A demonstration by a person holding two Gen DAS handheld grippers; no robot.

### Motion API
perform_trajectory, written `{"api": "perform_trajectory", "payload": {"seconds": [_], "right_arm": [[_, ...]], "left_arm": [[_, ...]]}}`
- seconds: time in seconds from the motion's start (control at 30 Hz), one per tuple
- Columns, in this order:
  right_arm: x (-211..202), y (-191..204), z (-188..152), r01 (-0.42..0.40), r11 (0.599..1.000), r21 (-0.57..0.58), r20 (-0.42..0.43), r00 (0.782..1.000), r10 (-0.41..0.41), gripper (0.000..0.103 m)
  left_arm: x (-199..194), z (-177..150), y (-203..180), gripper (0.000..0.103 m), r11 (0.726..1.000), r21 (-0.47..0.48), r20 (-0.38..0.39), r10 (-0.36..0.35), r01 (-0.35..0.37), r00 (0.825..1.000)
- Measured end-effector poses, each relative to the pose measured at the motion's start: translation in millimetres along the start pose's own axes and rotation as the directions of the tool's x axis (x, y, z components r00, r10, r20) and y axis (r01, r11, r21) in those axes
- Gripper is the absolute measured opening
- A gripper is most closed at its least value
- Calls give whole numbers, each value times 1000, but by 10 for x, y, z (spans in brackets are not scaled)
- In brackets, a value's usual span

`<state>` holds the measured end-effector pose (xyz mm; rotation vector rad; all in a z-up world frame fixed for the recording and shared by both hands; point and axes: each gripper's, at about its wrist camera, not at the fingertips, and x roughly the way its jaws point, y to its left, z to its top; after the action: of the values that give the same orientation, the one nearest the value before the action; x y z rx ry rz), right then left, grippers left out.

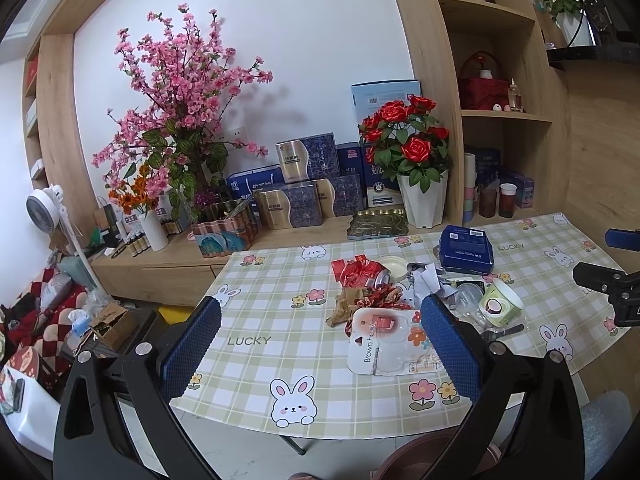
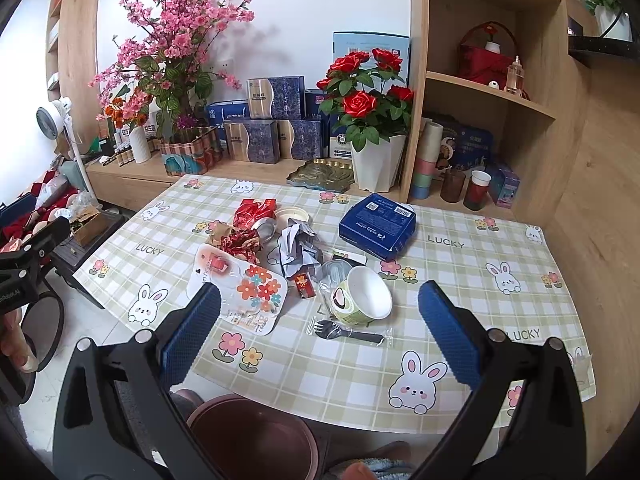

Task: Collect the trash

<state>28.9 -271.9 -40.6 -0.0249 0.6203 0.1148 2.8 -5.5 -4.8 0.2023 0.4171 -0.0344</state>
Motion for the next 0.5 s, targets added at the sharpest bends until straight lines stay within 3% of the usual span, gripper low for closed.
{"api": "perform_trajectory", "payload": {"seconds": [0.5], "right_arm": [[-16,-13,30,-1,1000,5,1,1000,1,97]], "left_arm": [[1,27,38,98,1000,-4,-3,1,-1,1000]]}}
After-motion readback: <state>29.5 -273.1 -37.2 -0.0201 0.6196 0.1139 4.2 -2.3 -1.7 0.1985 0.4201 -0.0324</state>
